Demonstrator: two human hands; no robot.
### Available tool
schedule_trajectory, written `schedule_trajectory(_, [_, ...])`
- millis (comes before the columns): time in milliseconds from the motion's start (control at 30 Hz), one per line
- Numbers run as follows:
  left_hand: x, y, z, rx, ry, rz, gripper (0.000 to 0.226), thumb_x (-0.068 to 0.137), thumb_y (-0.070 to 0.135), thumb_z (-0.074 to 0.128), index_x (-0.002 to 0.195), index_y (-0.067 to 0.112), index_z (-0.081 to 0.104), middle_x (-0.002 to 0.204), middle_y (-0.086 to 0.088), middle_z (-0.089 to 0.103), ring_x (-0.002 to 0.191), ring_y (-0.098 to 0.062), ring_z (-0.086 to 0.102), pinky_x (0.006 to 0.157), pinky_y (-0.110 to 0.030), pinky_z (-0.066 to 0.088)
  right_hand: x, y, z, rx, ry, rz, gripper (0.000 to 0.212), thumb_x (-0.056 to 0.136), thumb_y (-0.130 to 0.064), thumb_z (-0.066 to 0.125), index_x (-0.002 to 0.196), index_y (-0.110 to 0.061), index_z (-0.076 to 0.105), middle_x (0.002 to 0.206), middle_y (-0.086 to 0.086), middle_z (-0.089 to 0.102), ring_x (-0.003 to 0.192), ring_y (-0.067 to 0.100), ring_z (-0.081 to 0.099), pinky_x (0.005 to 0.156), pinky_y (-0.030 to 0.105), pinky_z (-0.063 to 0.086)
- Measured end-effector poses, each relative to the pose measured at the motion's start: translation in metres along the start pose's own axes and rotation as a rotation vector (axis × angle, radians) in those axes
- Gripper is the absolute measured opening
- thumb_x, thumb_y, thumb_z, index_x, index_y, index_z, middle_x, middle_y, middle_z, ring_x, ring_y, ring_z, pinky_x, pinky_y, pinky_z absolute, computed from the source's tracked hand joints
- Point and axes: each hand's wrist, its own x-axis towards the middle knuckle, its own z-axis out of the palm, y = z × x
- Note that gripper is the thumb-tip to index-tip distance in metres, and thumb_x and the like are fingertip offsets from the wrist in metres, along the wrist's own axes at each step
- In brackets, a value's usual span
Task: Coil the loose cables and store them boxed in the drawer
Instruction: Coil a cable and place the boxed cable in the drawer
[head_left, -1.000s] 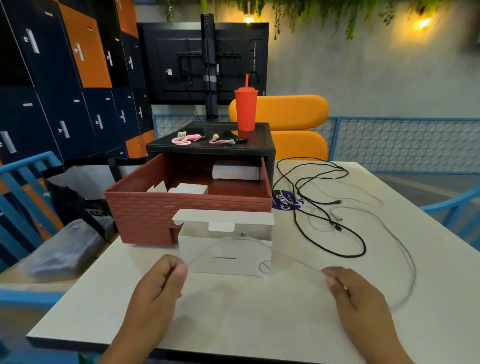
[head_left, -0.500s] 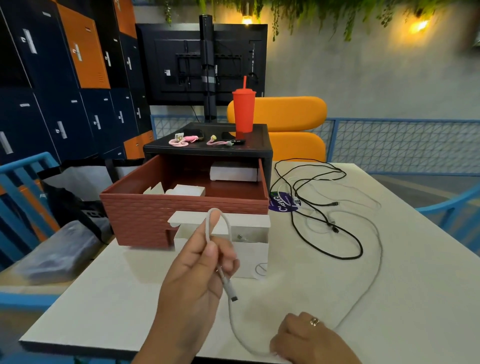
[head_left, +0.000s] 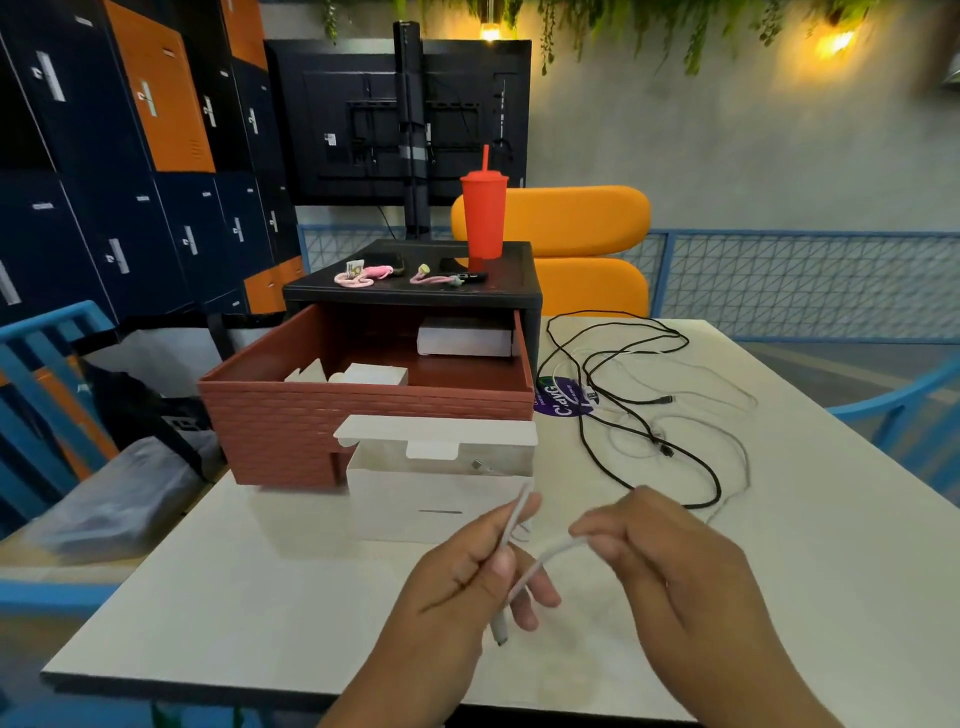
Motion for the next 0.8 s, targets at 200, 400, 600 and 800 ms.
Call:
schedule_trajectory(200, [0.0,0.015,0.003,-0.35,-0.008,-0.144,0.031,0.078,0.024,0.05,0.096,0.018,0.075,0.045,0.003,0.033,0.042,-0.009,0.03,0.061,-0.025,0.048,0.021,0.0,0.013,0.165,0.072,0.206,0.024,0.085,-0.045,0.041,0.103,-0.038,0.056,0.094,-0.017,0.056,0.081,-0.007,0.054,0.067,0.002,0.037])
schedule_trajectory(400, [0.005,0.028,0.006,-0.596,0.022,-0.247,0.029,0.073,0.023,0.049,0.074,0.007,0.072,0.041,0.004,0.024,0.036,-0.008,0.022,0.044,-0.024,0.038,0.02,-0.004,0.023,0.425,-0.038,0.357,0.027,0.079,-0.055,0.038,0.069,-0.036,0.054,0.064,-0.016,0.055,0.058,0.0,0.047,0.055,0.01,0.035])
schedule_trajectory(600, [0.01,0.022,0.008,-0.274,0.118,-0.187,0.018,0.075,0.016,0.057,0.074,0.021,0.074,0.049,0.0,0.049,0.047,-0.01,0.048,0.064,-0.022,0.049,0.023,-0.004,0.019,0.422,0.078,0.521,0.036,0.078,-0.054,0.041,0.071,-0.021,0.052,0.055,-0.009,0.049,0.049,0.003,0.04,0.048,0.016,0.032])
schedule_trajectory(800, [0.006,0.021,0.002,-0.022,0.185,-0.154,0.017,0.086,0.003,0.058,0.079,0.014,0.068,0.061,0.002,0.066,0.057,0.0,0.057,0.056,-0.01,0.043,0.022,-0.005,0.016,0.366,0.15,0.602,0.028,0.078,-0.046,0.042,0.067,-0.025,0.057,0.052,-0.011,0.048,0.048,0.005,0.04,0.049,0.025,0.033])
